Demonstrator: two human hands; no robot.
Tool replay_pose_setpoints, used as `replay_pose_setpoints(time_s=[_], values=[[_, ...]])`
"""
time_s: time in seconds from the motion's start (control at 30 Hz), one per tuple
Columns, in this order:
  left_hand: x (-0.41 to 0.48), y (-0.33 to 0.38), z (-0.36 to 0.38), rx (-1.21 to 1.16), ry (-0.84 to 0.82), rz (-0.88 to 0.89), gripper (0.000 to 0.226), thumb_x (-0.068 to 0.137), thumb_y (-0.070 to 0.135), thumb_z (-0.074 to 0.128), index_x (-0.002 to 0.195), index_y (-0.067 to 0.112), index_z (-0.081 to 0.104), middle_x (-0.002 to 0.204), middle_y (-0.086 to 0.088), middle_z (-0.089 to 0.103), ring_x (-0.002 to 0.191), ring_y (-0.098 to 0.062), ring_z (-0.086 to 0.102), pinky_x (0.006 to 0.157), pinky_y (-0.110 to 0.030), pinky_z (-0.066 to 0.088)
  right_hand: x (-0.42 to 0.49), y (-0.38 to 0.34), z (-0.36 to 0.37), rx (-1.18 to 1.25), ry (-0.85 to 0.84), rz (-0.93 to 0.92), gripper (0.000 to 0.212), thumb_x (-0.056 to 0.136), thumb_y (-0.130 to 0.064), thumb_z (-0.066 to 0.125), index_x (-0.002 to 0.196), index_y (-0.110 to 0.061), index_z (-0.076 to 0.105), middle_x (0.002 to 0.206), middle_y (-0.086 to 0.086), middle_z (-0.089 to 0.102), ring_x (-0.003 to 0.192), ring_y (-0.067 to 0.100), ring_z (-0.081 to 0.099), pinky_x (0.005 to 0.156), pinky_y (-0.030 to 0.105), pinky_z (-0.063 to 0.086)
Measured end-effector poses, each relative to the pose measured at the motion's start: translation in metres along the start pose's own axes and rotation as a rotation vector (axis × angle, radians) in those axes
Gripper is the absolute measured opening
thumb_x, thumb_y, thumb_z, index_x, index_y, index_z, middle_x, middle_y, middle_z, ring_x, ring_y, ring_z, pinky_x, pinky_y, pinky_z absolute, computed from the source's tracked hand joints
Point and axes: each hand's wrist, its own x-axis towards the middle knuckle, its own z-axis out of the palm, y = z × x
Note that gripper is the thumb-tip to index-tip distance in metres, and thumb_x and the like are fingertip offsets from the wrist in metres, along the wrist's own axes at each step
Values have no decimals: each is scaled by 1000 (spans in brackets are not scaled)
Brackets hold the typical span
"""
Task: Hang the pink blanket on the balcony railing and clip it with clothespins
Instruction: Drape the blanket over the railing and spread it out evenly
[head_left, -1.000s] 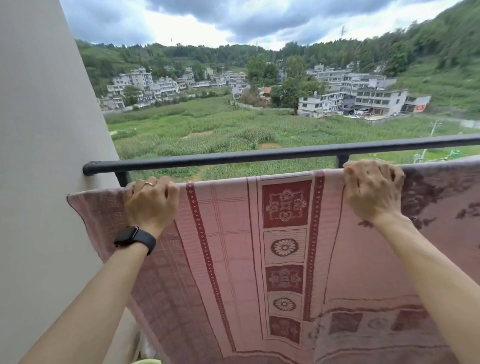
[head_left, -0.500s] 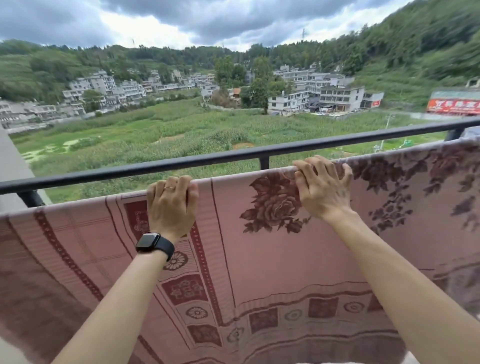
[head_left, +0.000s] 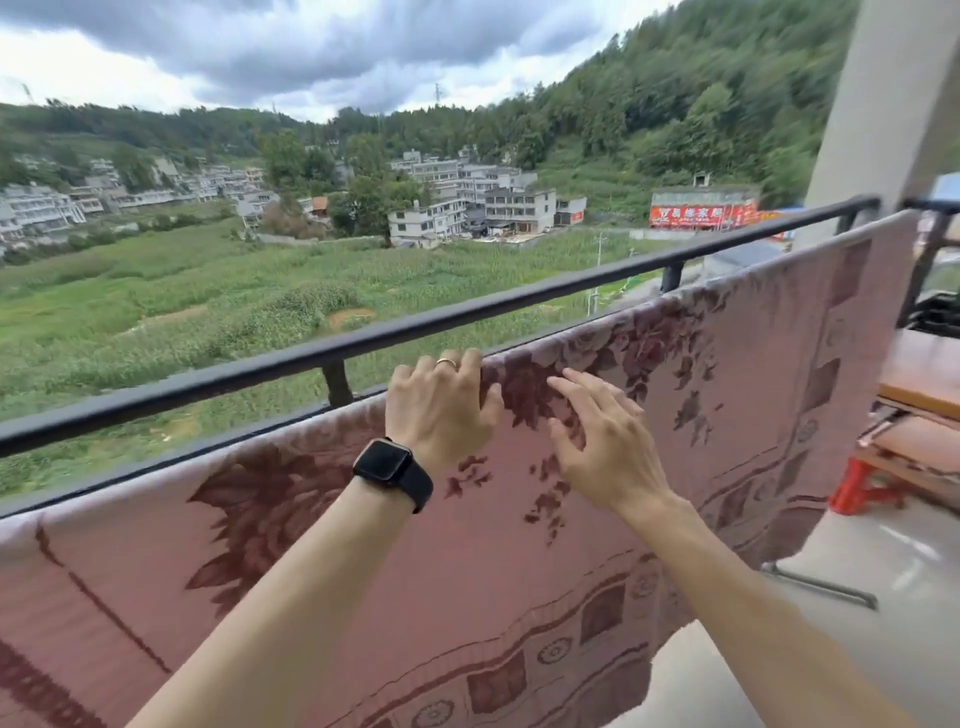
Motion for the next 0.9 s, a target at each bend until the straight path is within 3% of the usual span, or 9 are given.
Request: replay_pose_setpoints(time_s=[0.17, 0.3, 0.43, 0.7, 0.9], values=[[75, 86, 40, -65, -7, 180, 42, 93, 45, 41, 123, 16, 49, 118, -6, 60, 104, -27, 57, 87, -42, 43, -14, 98, -36, -162, -4, 199, 46, 96, -36, 54, 141, -28, 51, 150, -5, 49, 141, 14, 37, 118, 41, 28], [107, 194, 87, -75, 16, 345, 46, 91, 46, 45, 130, 21, 50, 133, -7, 54, 119, -29, 50, 97, -44, 39, -48, 201, -59, -271, -10, 364, 42, 97, -41, 50, 138, -31, 54, 143, -9, 54, 137, 13, 42, 114, 38, 31], [138, 287, 115, -114, -7, 479, 47, 85, 44, 49, 127, 24, 53, 129, -4, 56, 117, -27, 50, 97, -43, 36, -68, 282, -92, -321, 17, 479, 40, 96, -39, 51, 135, -32, 55, 138, -10, 59, 132, 14, 46, 110, 39, 36], [178, 450, 170, -205, -140, 555, 41, 89, 41, 46, 126, 27, 55, 125, -1, 58, 118, -24, 49, 95, -42, 42, -84, 434, -168, -363, 67, 562, 36, 96, -40, 49, 129, -31, 60, 132, -11, 63, 129, 17, 50, 106, 39, 41], [249, 541, 176, -215, -201, 529, 38, 88, 39, 44, 122, 29, 58, 123, 0, 60, 115, -23, 50, 93, -40, 42, -31, 526, -243, -375, 25, 537, 30, 96, -38, 51, 122, -32, 65, 128, -12, 66, 126, 16, 51, 105, 38, 40]])
